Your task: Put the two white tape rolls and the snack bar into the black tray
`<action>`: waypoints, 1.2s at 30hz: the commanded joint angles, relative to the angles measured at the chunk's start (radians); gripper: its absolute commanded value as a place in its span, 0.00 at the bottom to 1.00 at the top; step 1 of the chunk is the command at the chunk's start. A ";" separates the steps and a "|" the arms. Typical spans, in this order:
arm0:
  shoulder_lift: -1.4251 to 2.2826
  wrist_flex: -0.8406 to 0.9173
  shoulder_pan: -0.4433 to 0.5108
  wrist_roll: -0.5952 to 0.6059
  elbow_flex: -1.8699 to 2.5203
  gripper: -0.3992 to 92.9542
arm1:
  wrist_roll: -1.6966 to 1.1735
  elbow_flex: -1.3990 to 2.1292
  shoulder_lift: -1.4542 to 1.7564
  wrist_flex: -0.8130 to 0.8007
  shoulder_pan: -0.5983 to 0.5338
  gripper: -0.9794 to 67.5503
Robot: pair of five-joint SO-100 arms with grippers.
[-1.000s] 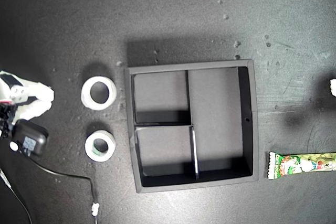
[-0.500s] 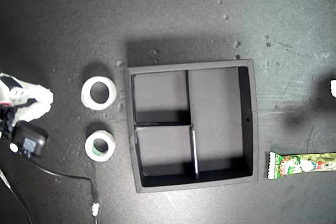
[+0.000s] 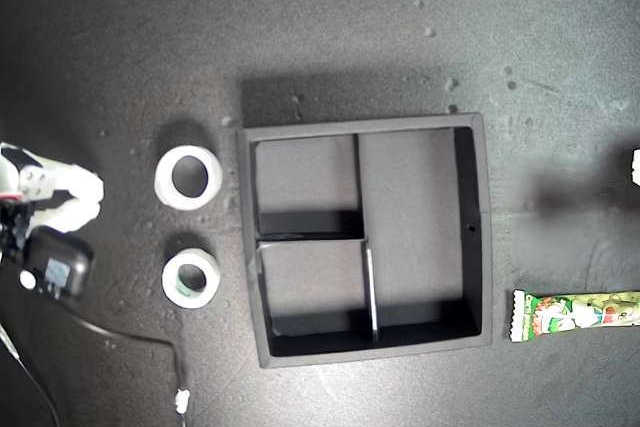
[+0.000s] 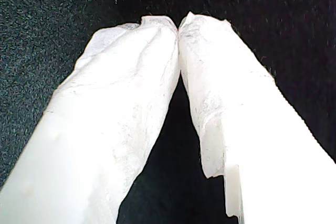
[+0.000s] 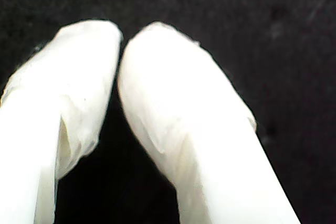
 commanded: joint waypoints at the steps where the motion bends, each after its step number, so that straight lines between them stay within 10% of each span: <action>1: 0.044 -0.147 -0.025 0.175 0.044 0.00 | 0.026 0.012 -0.003 -0.049 0.002 0.01; 8: 0.049 -0.218 -0.166 0.393 -0.196 0.29 | -0.089 0.012 -0.003 -0.109 -0.015 0.01; 22: -1.015 -0.379 -0.032 0.545 -0.649 0.25 | -0.244 0.012 -0.003 -0.077 -0.026 0.01; 36: -1.318 -0.324 -0.048 0.538 -0.821 0.23 | -0.244 0.012 -0.003 -0.072 -0.018 0.01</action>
